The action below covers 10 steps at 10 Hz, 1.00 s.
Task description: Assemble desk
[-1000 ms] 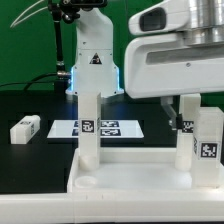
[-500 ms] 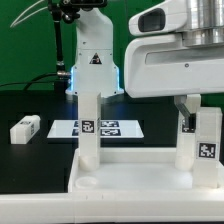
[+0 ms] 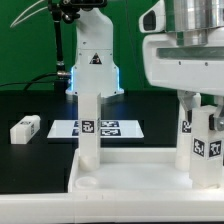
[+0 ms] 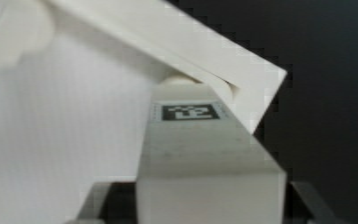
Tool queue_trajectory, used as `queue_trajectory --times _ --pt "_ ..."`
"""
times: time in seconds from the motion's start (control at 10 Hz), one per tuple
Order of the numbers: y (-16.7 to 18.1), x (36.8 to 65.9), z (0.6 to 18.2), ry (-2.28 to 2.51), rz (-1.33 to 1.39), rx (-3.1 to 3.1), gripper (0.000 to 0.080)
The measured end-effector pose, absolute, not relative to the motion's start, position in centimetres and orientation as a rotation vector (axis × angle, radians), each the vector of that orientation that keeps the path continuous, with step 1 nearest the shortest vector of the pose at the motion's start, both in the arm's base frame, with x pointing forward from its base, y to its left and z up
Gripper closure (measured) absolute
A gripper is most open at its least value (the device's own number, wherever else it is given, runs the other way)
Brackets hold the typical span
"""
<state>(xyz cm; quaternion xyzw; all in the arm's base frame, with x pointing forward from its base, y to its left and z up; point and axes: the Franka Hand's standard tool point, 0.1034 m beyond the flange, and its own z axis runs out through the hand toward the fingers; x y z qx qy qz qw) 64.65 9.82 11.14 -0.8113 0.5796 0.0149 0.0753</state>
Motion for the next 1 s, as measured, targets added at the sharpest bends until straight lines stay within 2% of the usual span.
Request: queue_trajectory --times 0.1,0.4,0.5,0.6,0.7,0.8,1.0 --pt "9.7 64.6 11.0 2.007 0.138 -2.125 0.0507" --pt "9.4 64.6 10.8 2.223 0.204 -1.854 0.0507" --pt "9.4 64.6 10.8 2.202 0.2 -1.878 0.0425" --pt "9.4 64.5 10.8 2.15 0.189 -1.94 0.0293" --pt "10.0 64.4 10.7 1.948 0.147 -2.167 0.0293" --pt "10.7 64.3 10.7 1.725 0.125 -2.339 0.0183" --pt "10.7 64.4 11.1 1.509 0.077 -2.474 0.0156"
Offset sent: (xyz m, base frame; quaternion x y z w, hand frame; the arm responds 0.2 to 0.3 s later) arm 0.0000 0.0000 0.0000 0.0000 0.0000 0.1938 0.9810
